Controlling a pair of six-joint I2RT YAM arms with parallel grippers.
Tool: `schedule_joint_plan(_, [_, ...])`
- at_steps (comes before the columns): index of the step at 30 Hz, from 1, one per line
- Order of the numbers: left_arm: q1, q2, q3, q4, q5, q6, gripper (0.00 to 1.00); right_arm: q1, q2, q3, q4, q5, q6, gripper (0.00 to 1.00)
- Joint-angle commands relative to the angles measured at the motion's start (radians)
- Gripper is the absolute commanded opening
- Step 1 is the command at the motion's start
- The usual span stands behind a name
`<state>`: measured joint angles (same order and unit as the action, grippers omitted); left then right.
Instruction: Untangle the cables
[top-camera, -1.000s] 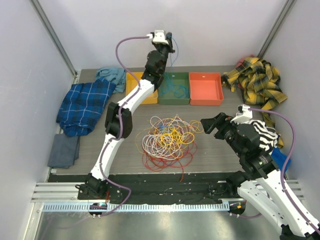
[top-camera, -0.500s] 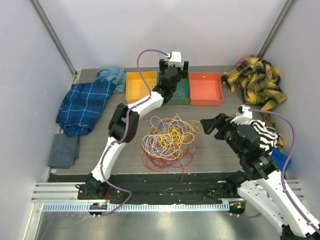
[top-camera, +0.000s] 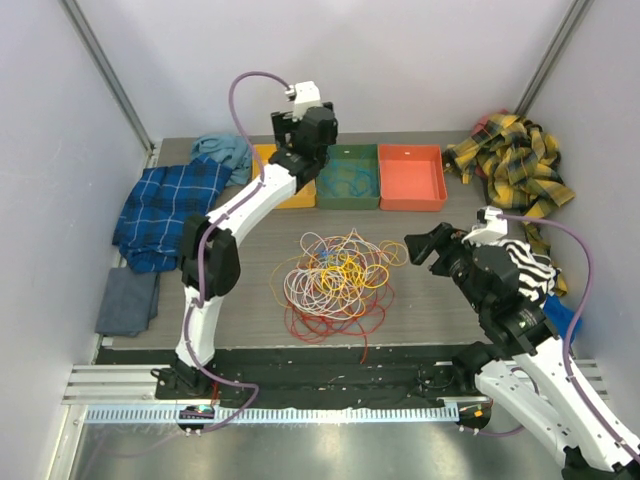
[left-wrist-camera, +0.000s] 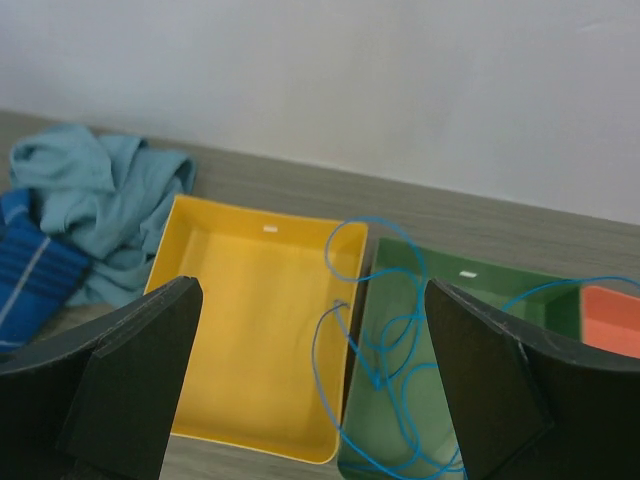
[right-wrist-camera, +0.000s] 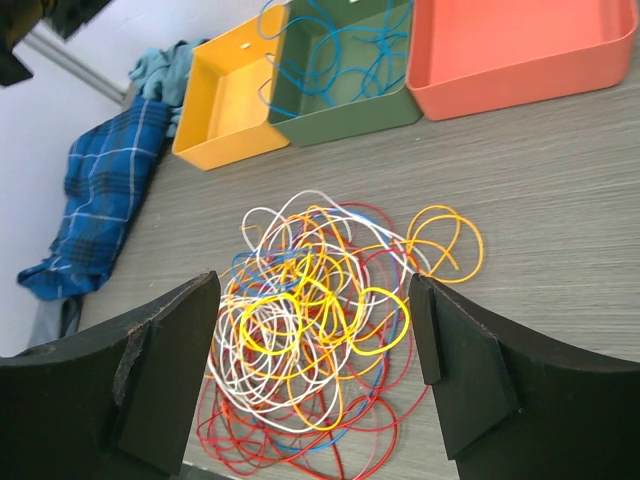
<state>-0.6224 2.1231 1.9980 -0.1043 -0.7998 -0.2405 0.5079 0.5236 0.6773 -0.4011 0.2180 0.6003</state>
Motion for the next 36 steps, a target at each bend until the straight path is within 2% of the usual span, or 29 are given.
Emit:
schedule_joint_plan(1, [0.121,-0.003,0.005,-0.312,0.111,-0.34,1.0,0.003,0.07,0.099,0.022,0.078,-0.047,0.85])
schedule_joint_plan(4, [0.202,0.059,0.065,-0.408,0.241,-0.442,1.0,0.003,0.119,0.113,0.044,0.061,-0.019,0.84])
schedule_joint_plan(9, [0.233,0.181,0.249,-0.575,0.332,-0.465,1.0,0.003,0.154,0.094,0.081,0.034,0.019,0.84])
schedule_joint_plan(10, [0.237,0.187,0.26,-0.59,0.39,-0.47,1.0,0.003,0.165,0.093,0.084,0.035,0.027,0.84])
schedule_joint_plan(13, [0.257,0.14,0.122,-0.511,0.532,-0.542,1.0,0.003,0.18,0.068,0.111,0.034,0.045,0.84])
schedule_joint_plan(14, [0.259,0.105,0.022,-0.438,0.589,-0.584,1.0,0.001,0.194,0.062,0.119,0.027,0.05,0.83])
schedule_joint_plan(17, [0.271,0.072,-0.112,-0.316,0.675,-0.649,1.0,0.001,0.21,0.042,0.148,0.008,0.07,0.83])
schedule_joint_plan(19, [0.279,0.078,-0.137,-0.273,0.726,-0.678,0.99,0.001,0.217,0.053,0.147,-0.003,0.07,0.83])
schedule_joint_plan(22, [0.279,0.11,-0.128,-0.238,0.78,-0.711,0.93,0.003,0.22,0.062,0.148,0.004,0.061,0.83])
schedule_joint_plan(25, [0.279,0.124,-0.125,-0.203,0.786,-0.724,0.86,0.001,0.222,0.057,0.146,0.004,0.062,0.83])
schedule_joint_plan(30, [0.283,0.12,-0.16,-0.144,0.794,-0.747,0.84,0.003,0.217,0.036,0.148,0.007,0.067,0.82])
schedule_joint_plan(36, [0.283,0.095,-0.228,-0.086,0.794,-0.766,0.74,0.003,0.216,0.039,0.146,0.012,0.052,0.82])
